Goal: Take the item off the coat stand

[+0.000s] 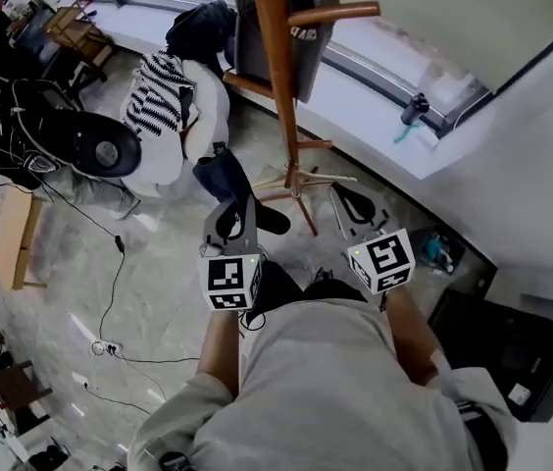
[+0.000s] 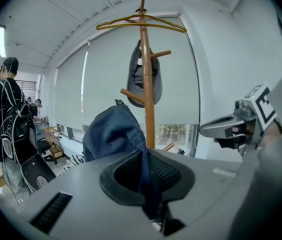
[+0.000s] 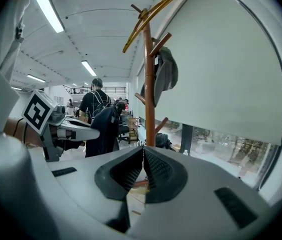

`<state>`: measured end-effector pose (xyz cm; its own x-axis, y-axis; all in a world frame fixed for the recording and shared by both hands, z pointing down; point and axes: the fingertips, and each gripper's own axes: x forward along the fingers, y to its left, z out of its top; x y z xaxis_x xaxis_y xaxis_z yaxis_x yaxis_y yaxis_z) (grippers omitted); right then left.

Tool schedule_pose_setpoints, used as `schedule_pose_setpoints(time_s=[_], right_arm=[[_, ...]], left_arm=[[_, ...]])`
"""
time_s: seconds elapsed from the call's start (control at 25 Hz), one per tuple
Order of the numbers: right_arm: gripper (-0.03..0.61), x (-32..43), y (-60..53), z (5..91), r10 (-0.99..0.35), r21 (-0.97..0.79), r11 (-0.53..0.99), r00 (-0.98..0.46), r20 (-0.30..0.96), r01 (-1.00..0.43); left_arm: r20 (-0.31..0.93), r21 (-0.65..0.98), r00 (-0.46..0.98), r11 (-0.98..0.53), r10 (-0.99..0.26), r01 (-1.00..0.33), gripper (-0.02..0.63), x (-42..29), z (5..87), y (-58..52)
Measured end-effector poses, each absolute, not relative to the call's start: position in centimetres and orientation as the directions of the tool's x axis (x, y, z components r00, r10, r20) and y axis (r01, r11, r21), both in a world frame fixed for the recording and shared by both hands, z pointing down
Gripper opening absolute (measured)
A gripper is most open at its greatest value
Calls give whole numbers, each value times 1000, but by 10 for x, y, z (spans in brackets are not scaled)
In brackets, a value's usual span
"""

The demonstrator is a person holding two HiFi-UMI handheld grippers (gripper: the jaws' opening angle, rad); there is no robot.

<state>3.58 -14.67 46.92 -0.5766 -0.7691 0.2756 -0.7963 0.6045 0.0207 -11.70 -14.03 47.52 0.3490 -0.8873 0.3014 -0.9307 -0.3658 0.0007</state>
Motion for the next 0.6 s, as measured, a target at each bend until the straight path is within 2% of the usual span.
schedule_pose_setpoints(time_s=[0.32,0.6], right_arm=[[5,121,-118,477,-833,1,511,-495,245,-860],[5,165,-102,479,-873,-44,434,-432,229,-900]], left_arm=[[313,8,431,-451,-846,-892,35,-35,485,-114],[360,3,455,-487,-814,-874,35,-4,482,-88]])
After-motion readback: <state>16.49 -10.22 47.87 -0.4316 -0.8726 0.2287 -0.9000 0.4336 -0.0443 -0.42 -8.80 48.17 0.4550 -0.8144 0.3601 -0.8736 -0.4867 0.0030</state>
